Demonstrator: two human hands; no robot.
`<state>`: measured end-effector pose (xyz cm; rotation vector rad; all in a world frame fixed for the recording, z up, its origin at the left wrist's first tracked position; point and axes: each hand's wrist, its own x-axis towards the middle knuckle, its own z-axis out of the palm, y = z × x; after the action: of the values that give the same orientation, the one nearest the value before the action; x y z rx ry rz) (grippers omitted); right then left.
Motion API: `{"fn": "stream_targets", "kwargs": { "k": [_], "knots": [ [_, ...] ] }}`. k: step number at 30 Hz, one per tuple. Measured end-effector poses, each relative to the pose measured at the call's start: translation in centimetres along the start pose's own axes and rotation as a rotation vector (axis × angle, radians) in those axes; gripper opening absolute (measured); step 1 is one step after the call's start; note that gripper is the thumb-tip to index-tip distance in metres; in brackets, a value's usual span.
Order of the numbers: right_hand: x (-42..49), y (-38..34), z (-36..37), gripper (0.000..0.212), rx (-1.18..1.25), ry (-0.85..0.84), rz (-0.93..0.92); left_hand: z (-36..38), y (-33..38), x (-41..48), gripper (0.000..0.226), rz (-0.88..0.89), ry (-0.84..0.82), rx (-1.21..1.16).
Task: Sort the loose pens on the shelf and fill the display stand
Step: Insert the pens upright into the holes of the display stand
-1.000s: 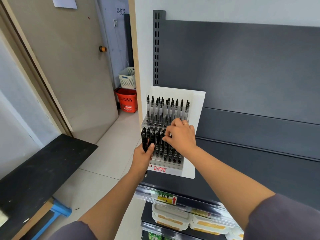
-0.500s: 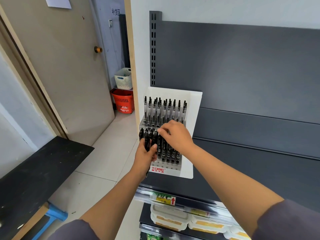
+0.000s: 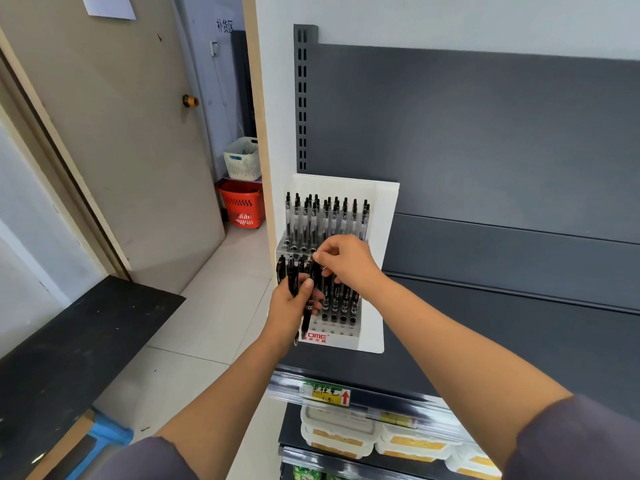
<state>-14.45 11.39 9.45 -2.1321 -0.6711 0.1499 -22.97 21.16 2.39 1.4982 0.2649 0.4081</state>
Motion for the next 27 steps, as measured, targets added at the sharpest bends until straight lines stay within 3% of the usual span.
{"fn": "stream_targets", "kwargs": {
  "k": [6, 14, 23, 27],
  "knots": [
    [-0.7, -0.1, 0.3, 0.011, 0.040, 0.003, 0.056, -0.4, -0.3, 0.1, 0.011, -0.001, 0.029, 0.088],
    [-0.4, -0.6, -0.3, 0.011, -0.380, 0.166, -0.126, -1.4, -0.6, -0.2, 0.008, 0.058, 0.092, 0.172],
    [-0.8, 1.7, 2.0, 0.016, -0.599, 0.057, -0.160, -2.5, -0.8, -1.0, 0.010, -0.069, 0.082, 0.163],
    [-0.5, 2.1, 2.4, 0.015, -0.632, 0.111, -0.128, -2.8, -0.9, -0.9, 0.019, -0.125, 0.072, 0.263]
  ]
}}
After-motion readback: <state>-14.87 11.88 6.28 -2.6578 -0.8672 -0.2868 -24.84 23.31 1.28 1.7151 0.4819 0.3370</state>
